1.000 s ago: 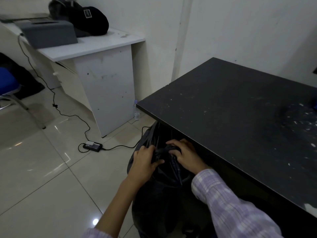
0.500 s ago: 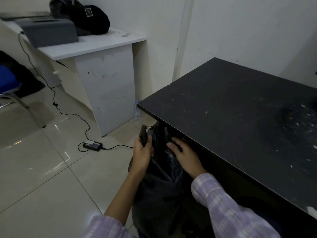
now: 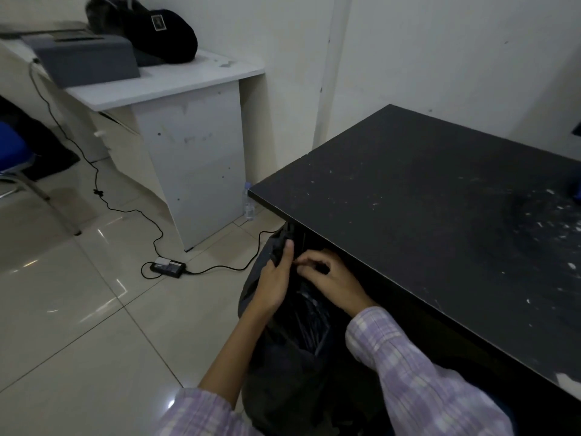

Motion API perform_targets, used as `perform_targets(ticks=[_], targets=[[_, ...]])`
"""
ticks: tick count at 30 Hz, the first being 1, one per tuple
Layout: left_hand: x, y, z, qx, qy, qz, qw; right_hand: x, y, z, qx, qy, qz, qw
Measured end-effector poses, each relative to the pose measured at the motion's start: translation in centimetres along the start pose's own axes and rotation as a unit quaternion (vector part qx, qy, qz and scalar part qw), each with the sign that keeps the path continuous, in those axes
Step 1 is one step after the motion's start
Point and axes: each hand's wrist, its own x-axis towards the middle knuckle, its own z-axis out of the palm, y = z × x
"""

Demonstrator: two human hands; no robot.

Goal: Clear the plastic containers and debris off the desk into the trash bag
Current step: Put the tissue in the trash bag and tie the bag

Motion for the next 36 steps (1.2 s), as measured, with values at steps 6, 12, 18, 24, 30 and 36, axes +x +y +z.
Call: perform_targets(ticks=[6,12,18,24,30,36], targets=[[-0.3,0.0,-0.8,0.075,-0.074,0.016,0.994,0.9,-0.3,0.1,0.162,-0.001,0.090,0.983],[0.7,0.4,-1.2,0.026,-0.082,-0.046,0.995,0.7,-0.4,0.9,0.253,0.039,0.102,0.961],[2.0,0.1,-1.6,0.017,-0.050,-0.132,0.990,-0.8,-1.1,-0.1,0.148,-0.044,-0.021,0.988],[1.9,-0.5,-1.6,0.032,-0.053,-0.092,0.994,-1.2,-1.8,-0.6,0.016,-0.063,-0.070,0.995],[1.5,-0.3,-0.6,0.089,-0.040,0.085,0.992,-0.2,-1.1,-0.6,-0.109,-0.034,-0.013,0.993],[0.6,-0.9,0.1,0.278,-0.029,0.210,0.937,0.3,-0.3,-0.1,-0.294,-0.033,-0.004,0.955]])
